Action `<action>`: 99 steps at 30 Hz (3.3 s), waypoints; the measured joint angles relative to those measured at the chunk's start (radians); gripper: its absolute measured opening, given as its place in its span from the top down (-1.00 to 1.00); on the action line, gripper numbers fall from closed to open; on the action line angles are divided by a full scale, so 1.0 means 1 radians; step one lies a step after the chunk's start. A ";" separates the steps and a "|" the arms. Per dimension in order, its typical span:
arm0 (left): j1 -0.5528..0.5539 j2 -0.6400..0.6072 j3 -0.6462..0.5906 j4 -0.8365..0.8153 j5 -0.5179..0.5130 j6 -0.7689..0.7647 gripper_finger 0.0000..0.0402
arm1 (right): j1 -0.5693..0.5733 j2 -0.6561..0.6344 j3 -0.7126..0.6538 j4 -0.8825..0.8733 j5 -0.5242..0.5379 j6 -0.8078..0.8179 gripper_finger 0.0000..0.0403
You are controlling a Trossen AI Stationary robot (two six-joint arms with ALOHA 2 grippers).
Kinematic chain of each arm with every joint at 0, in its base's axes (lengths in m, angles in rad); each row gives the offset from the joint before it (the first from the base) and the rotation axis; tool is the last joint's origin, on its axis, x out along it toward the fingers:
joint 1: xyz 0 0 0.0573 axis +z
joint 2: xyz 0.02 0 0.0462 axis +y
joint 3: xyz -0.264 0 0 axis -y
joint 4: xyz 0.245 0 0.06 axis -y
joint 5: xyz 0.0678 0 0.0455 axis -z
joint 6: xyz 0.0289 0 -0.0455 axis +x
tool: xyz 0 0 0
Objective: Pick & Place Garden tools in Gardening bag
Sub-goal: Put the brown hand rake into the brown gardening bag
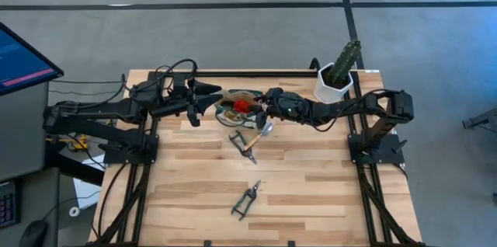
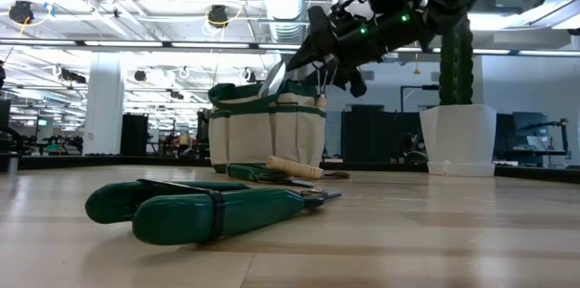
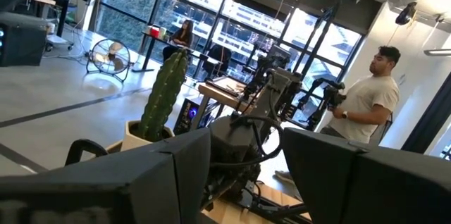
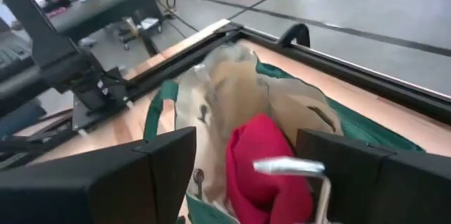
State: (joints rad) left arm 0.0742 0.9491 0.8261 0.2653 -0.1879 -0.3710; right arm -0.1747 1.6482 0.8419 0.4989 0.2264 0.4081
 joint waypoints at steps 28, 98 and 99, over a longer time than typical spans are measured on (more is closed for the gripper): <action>0.000 0.000 0.000 -0.004 -0.002 0.000 0.17 | -0.035 -0.195 0.261 -0.659 -0.018 -0.235 -0.17; 0.000 0.000 0.000 -0.024 0.000 0.000 0.17 | 0.090 -0.151 -0.206 0.010 0.114 0.172 1.00; 0.000 0.000 0.000 -0.024 0.000 0.000 0.17 | 0.095 -0.151 -0.206 0.011 0.113 0.174 1.00</action>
State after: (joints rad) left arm 0.0742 0.9489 0.8261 0.2417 -0.1879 -0.3711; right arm -0.0795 1.4967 0.6361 0.5095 0.3390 0.5824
